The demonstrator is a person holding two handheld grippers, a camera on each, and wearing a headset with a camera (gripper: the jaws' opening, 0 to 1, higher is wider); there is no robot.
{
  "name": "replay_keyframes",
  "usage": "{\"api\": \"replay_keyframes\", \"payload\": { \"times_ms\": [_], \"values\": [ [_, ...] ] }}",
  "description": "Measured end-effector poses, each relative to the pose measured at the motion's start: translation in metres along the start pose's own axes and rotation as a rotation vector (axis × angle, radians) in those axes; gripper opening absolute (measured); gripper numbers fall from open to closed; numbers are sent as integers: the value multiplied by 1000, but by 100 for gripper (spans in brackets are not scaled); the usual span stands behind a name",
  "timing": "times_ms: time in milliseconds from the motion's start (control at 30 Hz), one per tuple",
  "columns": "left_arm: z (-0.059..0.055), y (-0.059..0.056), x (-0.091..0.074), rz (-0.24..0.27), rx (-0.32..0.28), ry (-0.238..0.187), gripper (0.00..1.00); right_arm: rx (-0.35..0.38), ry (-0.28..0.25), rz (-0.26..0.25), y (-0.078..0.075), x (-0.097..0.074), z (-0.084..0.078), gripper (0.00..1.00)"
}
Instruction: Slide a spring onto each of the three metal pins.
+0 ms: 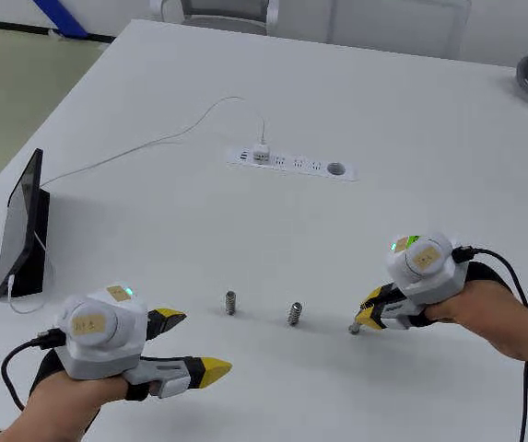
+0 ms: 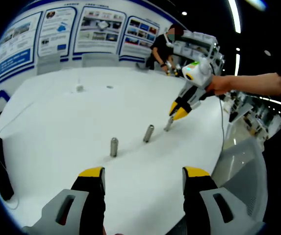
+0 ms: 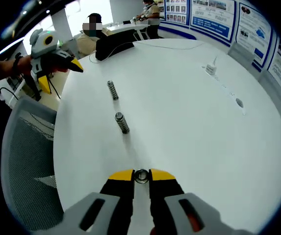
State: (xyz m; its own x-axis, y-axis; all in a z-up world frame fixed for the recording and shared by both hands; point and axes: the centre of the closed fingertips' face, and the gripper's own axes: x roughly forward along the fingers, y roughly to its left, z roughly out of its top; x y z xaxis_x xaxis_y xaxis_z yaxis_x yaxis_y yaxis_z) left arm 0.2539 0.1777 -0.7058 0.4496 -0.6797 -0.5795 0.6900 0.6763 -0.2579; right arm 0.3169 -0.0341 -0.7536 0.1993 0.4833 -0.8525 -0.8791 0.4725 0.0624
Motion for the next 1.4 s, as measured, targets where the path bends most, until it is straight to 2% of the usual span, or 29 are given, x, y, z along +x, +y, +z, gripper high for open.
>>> {"api": "replay_keyframes", "payload": {
  "times_ms": [500,933,1100,1200,1400],
  "values": [
    [-5,5,-7,18,-8,2,64,20,14,0,0,19,-14,13],
    [-2,4,-8,24,-10,-5,64,39,3,-14,0,16,-17,14],
    [0,5,-8,29,-10,-13,64,70,-8,-34,1,9,-23,23],
    [0,6,-8,32,-15,-16,64,100,-27,-55,1,4,-27,25],
    [4,8,-9,41,-20,-28,64,251,-104,-119,3,-7,-38,38]
  ]
}}
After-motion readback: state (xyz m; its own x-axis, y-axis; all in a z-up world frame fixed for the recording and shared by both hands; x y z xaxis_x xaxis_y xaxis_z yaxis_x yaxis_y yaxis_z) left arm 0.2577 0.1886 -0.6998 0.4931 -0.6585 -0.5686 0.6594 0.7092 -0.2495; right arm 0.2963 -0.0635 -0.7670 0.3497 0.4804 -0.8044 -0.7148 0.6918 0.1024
